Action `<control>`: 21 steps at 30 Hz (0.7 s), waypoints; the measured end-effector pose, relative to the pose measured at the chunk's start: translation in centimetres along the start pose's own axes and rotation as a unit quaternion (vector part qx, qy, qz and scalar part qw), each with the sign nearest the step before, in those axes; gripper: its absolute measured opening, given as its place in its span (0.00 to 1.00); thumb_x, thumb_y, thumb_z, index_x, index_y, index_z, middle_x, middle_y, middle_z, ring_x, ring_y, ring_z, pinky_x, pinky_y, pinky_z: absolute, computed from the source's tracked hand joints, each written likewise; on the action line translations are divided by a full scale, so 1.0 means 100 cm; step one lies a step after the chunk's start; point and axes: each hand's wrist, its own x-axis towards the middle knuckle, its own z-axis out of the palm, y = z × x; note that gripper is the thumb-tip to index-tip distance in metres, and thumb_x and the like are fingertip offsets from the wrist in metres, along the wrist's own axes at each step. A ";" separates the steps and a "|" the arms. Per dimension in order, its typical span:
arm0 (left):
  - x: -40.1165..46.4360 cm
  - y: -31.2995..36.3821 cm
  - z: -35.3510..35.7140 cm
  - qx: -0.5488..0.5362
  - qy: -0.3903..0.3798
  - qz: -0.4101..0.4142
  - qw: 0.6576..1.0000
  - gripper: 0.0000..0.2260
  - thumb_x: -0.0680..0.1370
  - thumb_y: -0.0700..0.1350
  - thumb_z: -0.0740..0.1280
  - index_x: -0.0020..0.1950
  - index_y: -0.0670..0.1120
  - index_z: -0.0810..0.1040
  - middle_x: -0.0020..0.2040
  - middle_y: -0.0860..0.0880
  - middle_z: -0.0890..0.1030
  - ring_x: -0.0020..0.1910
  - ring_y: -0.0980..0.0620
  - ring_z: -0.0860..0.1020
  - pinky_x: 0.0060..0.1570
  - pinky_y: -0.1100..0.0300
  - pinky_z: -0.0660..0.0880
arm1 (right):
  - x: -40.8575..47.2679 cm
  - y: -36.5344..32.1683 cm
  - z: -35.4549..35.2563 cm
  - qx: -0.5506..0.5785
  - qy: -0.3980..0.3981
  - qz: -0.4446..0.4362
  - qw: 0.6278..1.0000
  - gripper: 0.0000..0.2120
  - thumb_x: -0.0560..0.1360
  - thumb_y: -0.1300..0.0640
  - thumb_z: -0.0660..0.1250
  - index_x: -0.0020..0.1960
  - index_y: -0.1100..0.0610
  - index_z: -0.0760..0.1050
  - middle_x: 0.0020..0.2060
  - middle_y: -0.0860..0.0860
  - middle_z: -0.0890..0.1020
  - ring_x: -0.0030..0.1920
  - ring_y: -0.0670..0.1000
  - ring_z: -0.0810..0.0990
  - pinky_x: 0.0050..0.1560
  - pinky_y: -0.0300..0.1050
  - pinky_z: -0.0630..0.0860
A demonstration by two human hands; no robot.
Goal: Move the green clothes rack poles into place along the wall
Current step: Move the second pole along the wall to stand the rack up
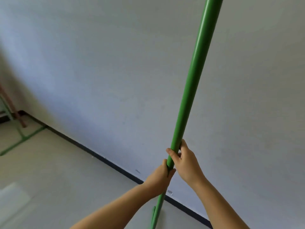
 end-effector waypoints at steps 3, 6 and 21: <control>0.015 0.012 0.006 0.002 0.040 -0.031 0.999 0.10 0.78 0.51 0.54 0.53 0.46 0.66 0.42 0.43 0.78 0.42 0.43 0.79 0.49 0.44 0.78 | 0.020 0.011 -0.006 -0.011 -0.019 -0.027 0.999 0.08 0.73 0.49 0.63 0.47 0.51 0.67 0.27 0.44 0.72 0.27 0.44 0.73 0.27 0.34 0.65; 0.037 0.025 0.011 0.010 0.066 -0.057 0.996 0.11 0.79 0.51 0.53 0.53 0.44 0.65 0.38 0.47 0.75 0.38 0.46 0.76 0.46 0.46 0.77 | 0.044 0.024 -0.015 -0.012 -0.022 -0.045 0.999 0.08 0.73 0.48 0.63 0.47 0.51 0.66 0.29 0.45 0.74 0.31 0.48 0.75 0.31 0.40 0.68; 0.109 0.067 0.054 -0.039 0.189 -0.175 0.965 0.16 0.77 0.53 0.56 0.63 0.48 0.64 0.51 0.44 0.80 0.50 0.45 0.80 0.55 0.48 0.78 | 0.136 0.086 -0.071 0.022 -0.229 -0.208 0.951 0.12 0.72 0.46 0.63 0.50 0.49 0.65 0.31 0.43 0.75 0.30 0.45 0.76 0.32 0.35 0.71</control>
